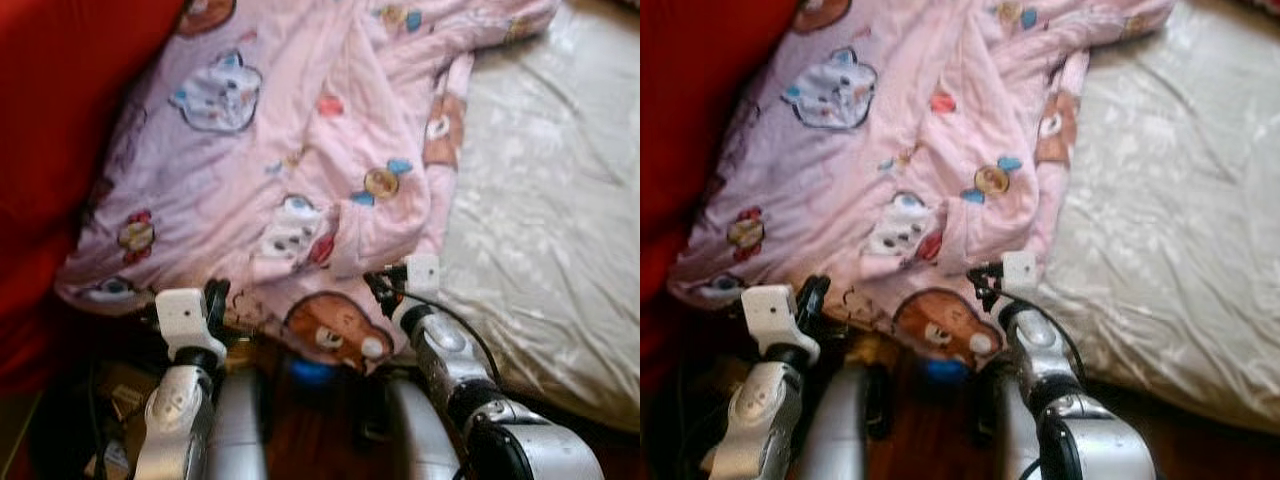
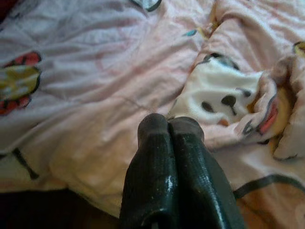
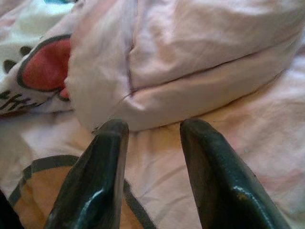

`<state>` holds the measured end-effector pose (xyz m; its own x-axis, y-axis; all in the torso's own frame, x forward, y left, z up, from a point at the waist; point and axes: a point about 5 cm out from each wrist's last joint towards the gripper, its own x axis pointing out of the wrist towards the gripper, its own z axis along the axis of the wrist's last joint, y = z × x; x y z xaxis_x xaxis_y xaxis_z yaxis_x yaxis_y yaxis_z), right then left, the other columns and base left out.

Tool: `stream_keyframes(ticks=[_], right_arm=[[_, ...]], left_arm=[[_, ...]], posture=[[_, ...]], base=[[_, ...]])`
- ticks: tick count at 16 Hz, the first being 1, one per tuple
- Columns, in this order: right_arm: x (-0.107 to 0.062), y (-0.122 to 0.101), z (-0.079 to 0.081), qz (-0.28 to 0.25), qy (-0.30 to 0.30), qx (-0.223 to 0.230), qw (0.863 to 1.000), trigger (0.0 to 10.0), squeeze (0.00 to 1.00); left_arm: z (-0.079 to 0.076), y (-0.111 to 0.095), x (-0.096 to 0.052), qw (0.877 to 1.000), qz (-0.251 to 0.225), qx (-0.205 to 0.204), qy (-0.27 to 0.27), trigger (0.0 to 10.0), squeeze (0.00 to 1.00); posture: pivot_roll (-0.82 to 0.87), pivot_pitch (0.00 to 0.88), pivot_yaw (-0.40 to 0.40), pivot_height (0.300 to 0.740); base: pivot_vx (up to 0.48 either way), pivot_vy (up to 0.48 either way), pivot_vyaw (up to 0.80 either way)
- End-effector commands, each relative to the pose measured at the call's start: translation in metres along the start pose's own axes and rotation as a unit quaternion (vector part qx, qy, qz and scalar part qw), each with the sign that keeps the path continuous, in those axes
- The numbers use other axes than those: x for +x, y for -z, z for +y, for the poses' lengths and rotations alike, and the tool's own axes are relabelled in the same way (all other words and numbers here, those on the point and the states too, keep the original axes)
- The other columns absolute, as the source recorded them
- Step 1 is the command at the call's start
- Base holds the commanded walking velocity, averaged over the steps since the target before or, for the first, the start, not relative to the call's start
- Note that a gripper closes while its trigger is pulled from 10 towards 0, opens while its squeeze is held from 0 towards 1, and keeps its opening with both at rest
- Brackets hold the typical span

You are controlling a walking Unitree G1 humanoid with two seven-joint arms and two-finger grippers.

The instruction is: Clean up the room

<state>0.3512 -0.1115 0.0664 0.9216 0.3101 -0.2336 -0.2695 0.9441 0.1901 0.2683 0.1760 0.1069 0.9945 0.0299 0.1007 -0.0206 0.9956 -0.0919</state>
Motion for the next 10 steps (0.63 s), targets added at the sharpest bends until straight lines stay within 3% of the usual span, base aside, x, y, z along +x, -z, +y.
stream_keyframes(ticks=[1,5,6,7,10], right_arm=[[-0.002,0.013,0.005,0.03,-0.006,0.004,1.0,10.0,0.0],[0.004,0.01,0.02,0.035,-0.032,-0.001,0.999,10.0,0.0],[0.005,0.008,0.023,0.03,-0.039,-0.002,0.999,10.0,0.55],[0.006,0.005,0.023,0.024,-0.04,0.002,0.999,10.0,1.0],[0.01,-0.005,0.024,0.016,-0.033,-0.019,0.999,10.0,1.0]], left_arm=[[0.002,0.006,-0.008,1.0,0.019,-0.004,-0.007,10.0,0.0],[-0.001,-0.001,-0.013,1.0,0.02,-0.004,-0.005,10.0,0.0],[-0.002,-0.002,-0.015,1.0,0.022,-0.004,-0.004,10.0,0.0],[-0.003,-0.002,-0.016,1.0,0.023,-0.004,-0.004,10.0,0.0],[-0.004,-0.006,-0.021,1.0,0.025,-0.003,-0.002,10.0,0.0]], posture=[[0.28,0.51,-0.024,0.632],[0.3,0.526,-0.017,0.632],[0.3,0.53,-0.014,0.632],[0.31,0.536,-0.012,0.632],[0.32,0.547,-0.008,0.632]], base=[[0.0,0.0,0.0],[0.0,0.0,0.0],[0.0,0.0,0.0],[0.0,0.0,0.0],[0.0,0.0,0.0]])
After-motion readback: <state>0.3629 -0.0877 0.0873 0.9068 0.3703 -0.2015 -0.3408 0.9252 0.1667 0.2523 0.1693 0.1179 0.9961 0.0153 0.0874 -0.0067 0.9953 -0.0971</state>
